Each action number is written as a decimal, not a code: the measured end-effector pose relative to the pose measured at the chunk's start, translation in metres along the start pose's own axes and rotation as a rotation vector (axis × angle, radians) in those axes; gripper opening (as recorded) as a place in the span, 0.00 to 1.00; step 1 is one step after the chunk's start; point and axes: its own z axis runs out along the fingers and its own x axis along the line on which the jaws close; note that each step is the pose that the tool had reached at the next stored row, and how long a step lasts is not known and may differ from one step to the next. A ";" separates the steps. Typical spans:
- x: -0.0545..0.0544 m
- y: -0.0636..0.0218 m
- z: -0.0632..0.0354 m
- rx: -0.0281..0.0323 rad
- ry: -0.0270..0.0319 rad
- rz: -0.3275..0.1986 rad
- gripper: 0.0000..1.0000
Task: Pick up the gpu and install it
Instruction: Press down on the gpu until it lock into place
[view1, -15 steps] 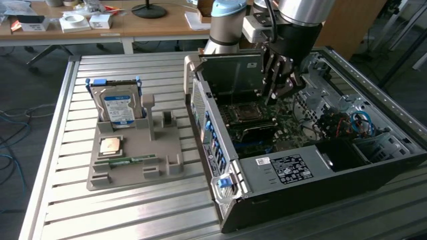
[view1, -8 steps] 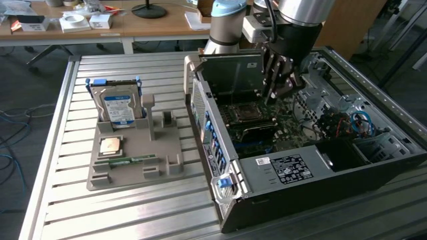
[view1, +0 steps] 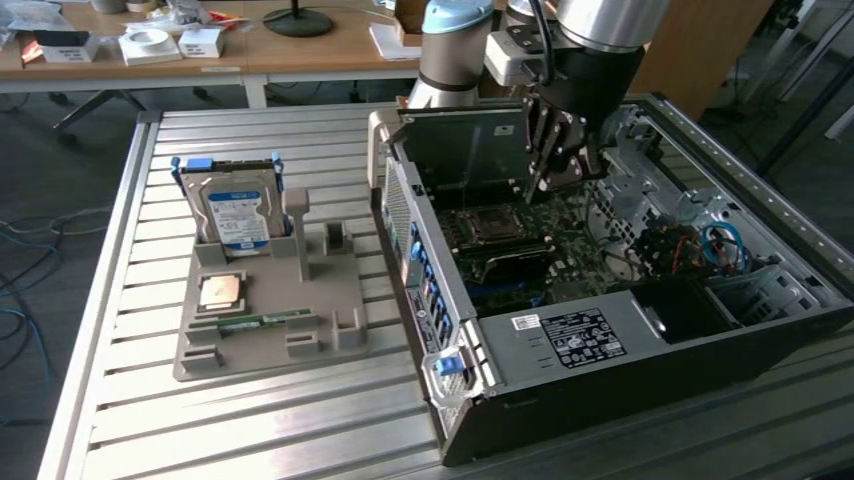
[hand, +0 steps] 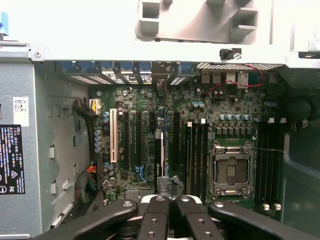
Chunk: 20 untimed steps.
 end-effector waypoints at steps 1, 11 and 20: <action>0.000 0.0000 0.0000 0.0000 0.0000 0.000 0.11; 0.000 0.0001 0.0063 0.0000 0.0001 0.000 0.11; 0.001 0.0003 0.0202 0.0000 0.0000 0.000 0.11</action>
